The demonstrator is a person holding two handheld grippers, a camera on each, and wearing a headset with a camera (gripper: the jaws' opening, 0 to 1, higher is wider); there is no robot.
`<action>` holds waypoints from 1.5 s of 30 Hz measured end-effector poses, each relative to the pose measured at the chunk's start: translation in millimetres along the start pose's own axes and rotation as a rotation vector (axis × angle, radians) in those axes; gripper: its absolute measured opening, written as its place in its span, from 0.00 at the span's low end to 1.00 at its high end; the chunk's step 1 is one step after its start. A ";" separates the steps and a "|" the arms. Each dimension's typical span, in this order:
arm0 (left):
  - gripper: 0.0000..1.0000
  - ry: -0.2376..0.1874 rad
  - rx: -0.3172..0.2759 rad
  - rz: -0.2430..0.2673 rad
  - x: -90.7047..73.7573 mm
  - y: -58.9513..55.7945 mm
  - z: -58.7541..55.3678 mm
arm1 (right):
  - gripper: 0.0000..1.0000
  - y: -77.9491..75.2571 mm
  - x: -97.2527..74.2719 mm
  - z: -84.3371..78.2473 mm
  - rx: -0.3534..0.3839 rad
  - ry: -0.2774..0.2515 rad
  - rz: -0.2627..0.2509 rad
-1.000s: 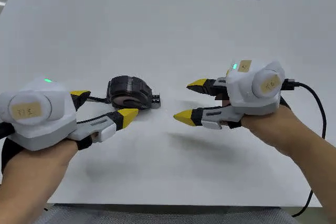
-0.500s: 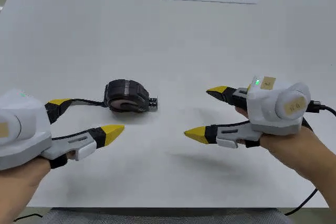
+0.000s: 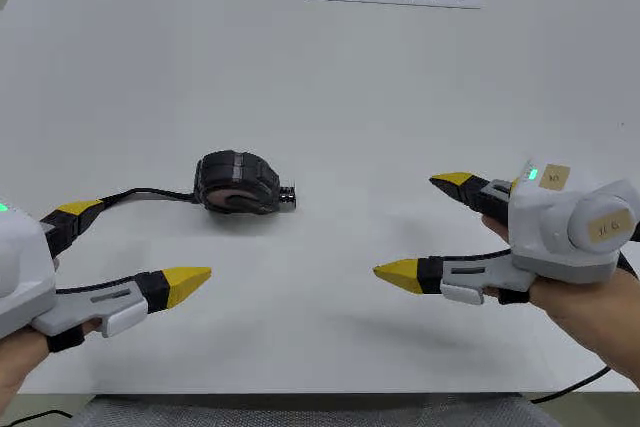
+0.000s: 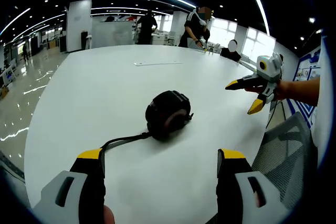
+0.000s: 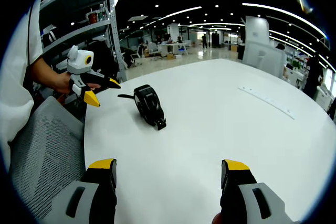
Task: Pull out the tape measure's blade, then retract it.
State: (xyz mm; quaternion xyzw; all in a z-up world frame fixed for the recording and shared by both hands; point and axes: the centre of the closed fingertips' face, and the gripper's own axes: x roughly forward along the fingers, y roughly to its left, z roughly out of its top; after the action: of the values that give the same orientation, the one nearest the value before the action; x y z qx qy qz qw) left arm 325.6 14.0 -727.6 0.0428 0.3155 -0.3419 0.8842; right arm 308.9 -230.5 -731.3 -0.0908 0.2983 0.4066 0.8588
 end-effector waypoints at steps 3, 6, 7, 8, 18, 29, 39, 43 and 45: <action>0.86 0.007 0.013 -0.003 -3.1 0.7 -3.7 | 0.86 -0.5 -6.4 -5.9 0.011 0.003 -0.020; 0.88 -0.004 0.023 -0.017 -7.4 -0.5 -4.1 | 0.89 1.3 -13.6 -11.7 0.019 0.005 -0.033; 0.88 -0.007 0.023 -0.019 -8.5 -0.6 -4.3 | 0.90 1.0 -15.1 -13.6 0.018 0.008 -0.041; 0.89 -0.011 0.020 -0.020 -9.5 -0.3 -4.3 | 0.91 1.1 -16.9 -15.4 0.018 0.012 -0.046; 0.92 0.001 0.076 -0.035 -17.5 -0.3 -11.3 | 0.98 5.9 -34.6 -30.9 0.032 0.024 -0.075; 0.96 0.009 0.109 -0.038 -24.7 2.8 -16.9 | 0.99 5.8 -47.2 -40.4 0.050 0.031 -0.092; 0.99 0.008 0.133 -0.023 -30.6 7.0 -15.8 | 0.99 1.4 -52.7 -42.8 0.061 0.030 -0.102; 0.99 0.005 0.143 -0.018 -32.5 7.9 -14.8 | 0.99 0.1 -54.2 -43.2 0.059 0.031 -0.109; 0.99 0.005 0.144 -0.022 -33.4 7.7 -14.5 | 0.99 0.1 -55.8 -42.5 0.060 0.030 -0.111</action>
State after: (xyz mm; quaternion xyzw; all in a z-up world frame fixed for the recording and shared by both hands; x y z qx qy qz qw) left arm 303.8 43.4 -720.6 0.1039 0.2926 -0.3734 0.8742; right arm 262.8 -283.2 -732.9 -0.0876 0.3178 0.3481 0.8776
